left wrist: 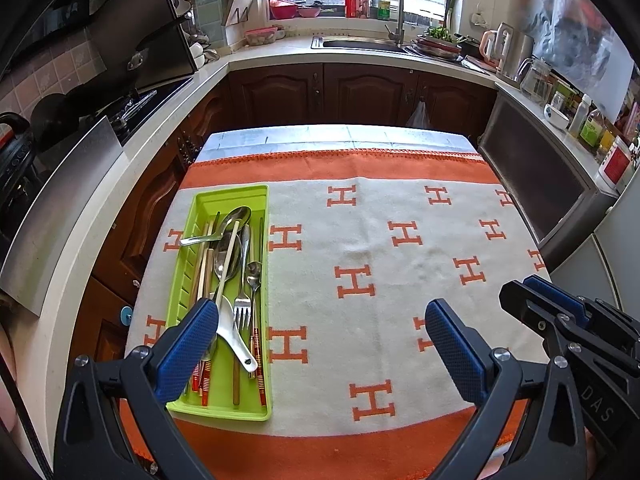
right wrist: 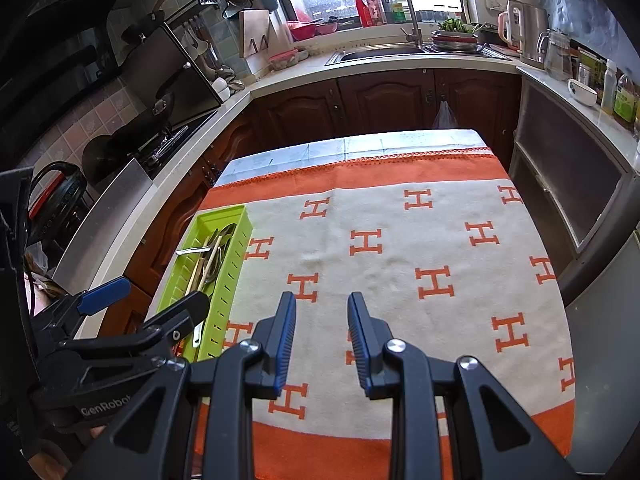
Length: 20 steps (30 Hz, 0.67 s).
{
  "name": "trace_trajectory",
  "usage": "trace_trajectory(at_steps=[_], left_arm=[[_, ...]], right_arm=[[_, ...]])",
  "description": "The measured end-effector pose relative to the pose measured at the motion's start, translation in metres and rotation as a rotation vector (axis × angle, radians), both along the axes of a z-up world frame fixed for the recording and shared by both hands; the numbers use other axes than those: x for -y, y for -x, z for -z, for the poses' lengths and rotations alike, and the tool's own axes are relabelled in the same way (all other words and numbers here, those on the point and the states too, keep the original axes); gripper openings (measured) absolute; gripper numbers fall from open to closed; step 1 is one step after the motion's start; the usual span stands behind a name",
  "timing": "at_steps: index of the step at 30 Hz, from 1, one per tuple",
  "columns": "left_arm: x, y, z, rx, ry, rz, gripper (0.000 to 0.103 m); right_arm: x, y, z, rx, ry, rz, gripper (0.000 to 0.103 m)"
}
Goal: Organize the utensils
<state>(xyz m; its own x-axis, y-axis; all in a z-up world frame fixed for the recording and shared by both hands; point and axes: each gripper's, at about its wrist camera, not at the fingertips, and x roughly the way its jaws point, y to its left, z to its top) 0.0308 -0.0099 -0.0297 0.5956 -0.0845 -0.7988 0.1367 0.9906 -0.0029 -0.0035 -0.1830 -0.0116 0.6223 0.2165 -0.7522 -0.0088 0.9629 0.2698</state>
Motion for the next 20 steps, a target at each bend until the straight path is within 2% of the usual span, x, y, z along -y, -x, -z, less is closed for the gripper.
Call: trace_trajectory(at_steps=[20], left_arm=[[-0.0008, -0.0016, 0.0066, -0.022, 0.003, -0.004, 0.102]], right_arm=[[0.0003, -0.0017, 0.0055, -0.012, 0.001, -0.003, 0.027]])
